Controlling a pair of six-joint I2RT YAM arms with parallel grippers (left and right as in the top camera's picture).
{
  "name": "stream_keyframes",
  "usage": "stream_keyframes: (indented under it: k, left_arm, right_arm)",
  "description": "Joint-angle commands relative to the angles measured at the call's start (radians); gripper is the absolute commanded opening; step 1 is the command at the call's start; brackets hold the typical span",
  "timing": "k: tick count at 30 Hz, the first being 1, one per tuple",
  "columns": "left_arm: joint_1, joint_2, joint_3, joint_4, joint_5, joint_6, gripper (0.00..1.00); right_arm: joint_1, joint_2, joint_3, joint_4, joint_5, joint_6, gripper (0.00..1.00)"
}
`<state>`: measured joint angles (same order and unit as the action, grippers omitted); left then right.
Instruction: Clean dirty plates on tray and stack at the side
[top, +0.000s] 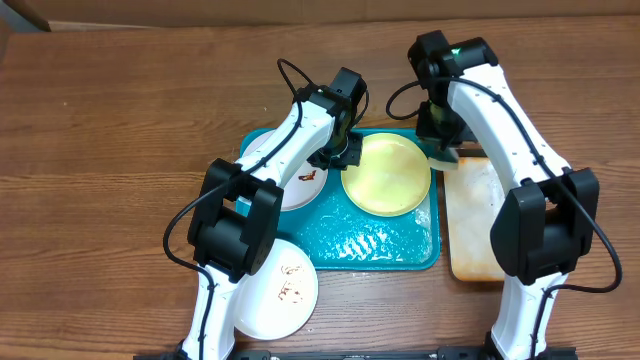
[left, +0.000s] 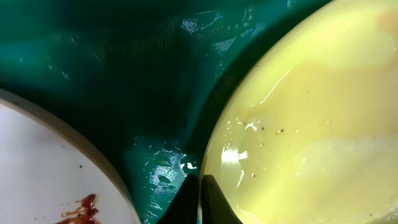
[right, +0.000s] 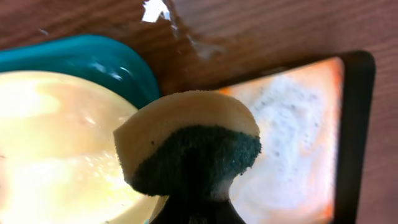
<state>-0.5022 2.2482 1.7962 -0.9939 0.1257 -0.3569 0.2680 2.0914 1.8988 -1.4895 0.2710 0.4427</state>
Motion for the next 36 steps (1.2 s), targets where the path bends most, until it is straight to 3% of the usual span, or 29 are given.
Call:
stream_keyframes:
  k: [1,14,27,28,33,34,36]
  left_arm:
    - [0.006,0.007,0.021,0.016,-0.018,0.02,0.04]
    - [-0.009,0.007,0.211,-0.056,-0.029,0.06,0.04]
    - [-0.009,0.011,0.02,-0.019,0.026,0.035,0.04]
    - [-0.009,0.015,-0.006,-0.002,0.04,0.035,0.28]
    - [-0.009,0.016,-0.015,0.05,0.061,0.04,0.88]
    - [-0.009,0.016,-0.015,0.058,0.076,0.04,0.93]
    - [-0.009,0.019,-0.016,0.059,0.094,0.039,0.93]
  right_arm:
    - [-0.048,-0.023,0.02,-0.017,0.016,-0.004,0.04]
    - [-0.177,-0.023,0.018,-0.052,-0.046,-0.009,0.04]
    - [-0.185,-0.023,0.016,-0.06,-0.085,-0.024,0.04]
    - [-0.185,-0.023,0.016,-0.062,-0.089,-0.024,0.04]
    - [-0.185,-0.023,0.014,-0.063,-0.094,-0.024,0.04]
    - [-0.185,-0.023,0.013,-0.064,-0.093,-0.024,0.04]
    - [-0.185,-0.023,0.01,-0.067,-0.093,-0.024,0.04]
